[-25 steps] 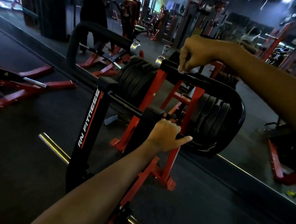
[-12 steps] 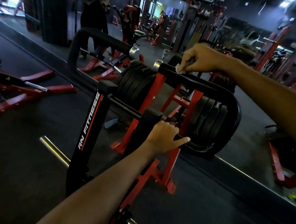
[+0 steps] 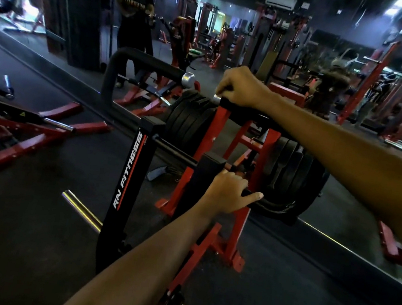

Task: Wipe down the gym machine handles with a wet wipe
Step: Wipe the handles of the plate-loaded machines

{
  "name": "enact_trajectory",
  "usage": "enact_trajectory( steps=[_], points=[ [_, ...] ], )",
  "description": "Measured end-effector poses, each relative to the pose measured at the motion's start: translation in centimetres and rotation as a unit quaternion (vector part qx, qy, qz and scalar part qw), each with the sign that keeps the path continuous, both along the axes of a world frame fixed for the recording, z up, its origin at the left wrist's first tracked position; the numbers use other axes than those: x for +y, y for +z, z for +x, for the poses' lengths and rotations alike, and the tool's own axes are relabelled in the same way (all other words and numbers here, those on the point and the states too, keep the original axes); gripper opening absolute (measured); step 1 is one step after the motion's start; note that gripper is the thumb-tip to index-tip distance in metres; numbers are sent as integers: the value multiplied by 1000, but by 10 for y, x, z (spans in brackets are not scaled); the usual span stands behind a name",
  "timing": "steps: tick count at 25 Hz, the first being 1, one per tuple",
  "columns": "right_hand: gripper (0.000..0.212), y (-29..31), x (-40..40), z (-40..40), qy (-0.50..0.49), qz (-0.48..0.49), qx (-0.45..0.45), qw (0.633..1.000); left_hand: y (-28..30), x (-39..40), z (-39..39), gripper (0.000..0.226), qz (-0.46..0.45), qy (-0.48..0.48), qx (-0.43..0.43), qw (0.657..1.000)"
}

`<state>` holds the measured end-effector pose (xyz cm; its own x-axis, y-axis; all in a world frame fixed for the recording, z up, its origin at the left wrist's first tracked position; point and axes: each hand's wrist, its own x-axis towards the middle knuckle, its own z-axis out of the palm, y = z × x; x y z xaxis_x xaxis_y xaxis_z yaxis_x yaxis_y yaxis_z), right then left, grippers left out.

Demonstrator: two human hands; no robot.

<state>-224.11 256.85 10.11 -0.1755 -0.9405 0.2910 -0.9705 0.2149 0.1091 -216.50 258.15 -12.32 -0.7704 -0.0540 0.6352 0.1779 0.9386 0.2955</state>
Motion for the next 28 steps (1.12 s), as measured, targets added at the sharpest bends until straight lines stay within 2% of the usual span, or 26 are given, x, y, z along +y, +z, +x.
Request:
enact_trajectory(
  steps=[2, 5, 7, 13, 16, 18, 20, 24, 28],
  points=[
    [18, 0, 8, 3, 8, 38, 36, 999, 0, -1, -1, 52, -5, 4, -6, 1000],
    [21, -2, 32, 4, 7, 118, 159, 980, 2, -2, -1, 51, -23, 12, -33, 999],
    [19, -5, 48, 2, 12, 139, 210, 968, 4, -1, 1, 50, -23, 9, -43, 999],
    [14, -7, 104, -7, 86, 117, 249, 958, 10, 0, 3, 52, -29, 13, -83, 996],
    [18, 2, 140, -11, 69, 121, 185, 973, 12, 1, 3, 52, -32, 21, -99, 994],
    [19, 21, 161, -13, 13, 94, 58, 994, 10, 3, 3, 52, -36, 30, -97, 994],
    [21, 34, 166, -12, -45, 47, -40, 997, 8, 3, 2, 51, -41, 38, -84, 995],
    [24, 29, 111, -8, -42, -70, -89, 993, 5, 1, 1, 51, -33, 17, -50, 998],
    [27, 20, 29, -17, -43, -120, -142, 982, 2, -1, -1, 55, -37, 18, -20, 999]
  ],
)
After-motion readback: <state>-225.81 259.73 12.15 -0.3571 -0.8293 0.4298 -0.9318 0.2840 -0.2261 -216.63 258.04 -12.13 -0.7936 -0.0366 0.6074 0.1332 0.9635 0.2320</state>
